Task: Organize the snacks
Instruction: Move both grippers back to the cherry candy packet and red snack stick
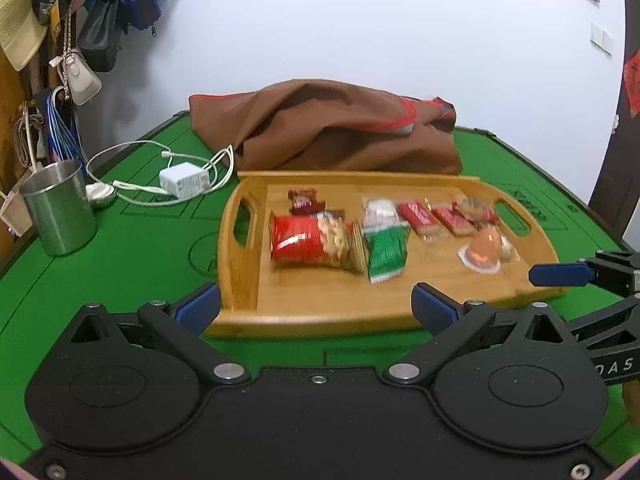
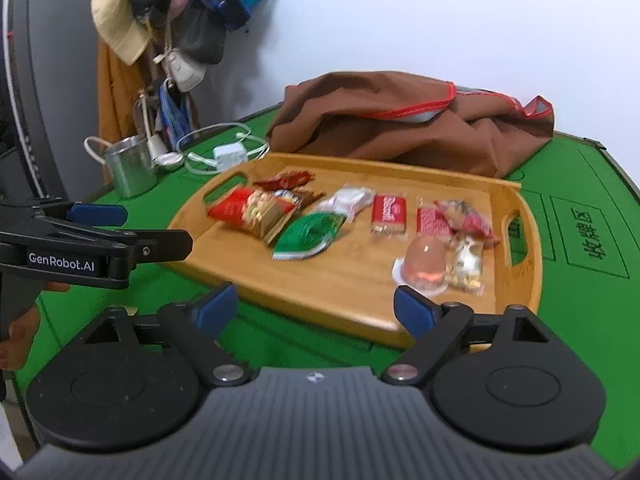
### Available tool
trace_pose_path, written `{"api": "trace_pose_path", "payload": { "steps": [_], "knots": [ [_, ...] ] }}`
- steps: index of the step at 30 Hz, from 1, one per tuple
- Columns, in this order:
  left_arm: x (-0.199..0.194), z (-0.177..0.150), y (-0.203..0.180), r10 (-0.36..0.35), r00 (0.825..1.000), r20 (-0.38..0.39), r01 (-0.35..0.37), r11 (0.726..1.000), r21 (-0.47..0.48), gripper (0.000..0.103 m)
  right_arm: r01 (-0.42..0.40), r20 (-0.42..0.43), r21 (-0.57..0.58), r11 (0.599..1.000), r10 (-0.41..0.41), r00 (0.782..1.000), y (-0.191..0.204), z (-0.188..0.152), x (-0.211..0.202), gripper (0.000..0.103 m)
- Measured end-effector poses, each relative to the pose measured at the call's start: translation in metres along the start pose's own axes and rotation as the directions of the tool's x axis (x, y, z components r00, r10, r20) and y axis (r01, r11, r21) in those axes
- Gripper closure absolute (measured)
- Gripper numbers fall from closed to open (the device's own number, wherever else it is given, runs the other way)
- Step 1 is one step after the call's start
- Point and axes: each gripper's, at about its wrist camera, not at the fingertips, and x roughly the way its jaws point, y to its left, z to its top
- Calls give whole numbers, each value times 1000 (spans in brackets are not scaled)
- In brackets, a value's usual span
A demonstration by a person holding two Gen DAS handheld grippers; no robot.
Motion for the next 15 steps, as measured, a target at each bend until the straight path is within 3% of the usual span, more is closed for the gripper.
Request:
{"api": "trace_pose_path", "payload": {
  "steps": [15],
  "knots": [
    [-30,-51,6,-14,998,-59,12,999,-42,1,-63,-97,-97,993,54,994,16,-37,-9,5]
  ]
}}
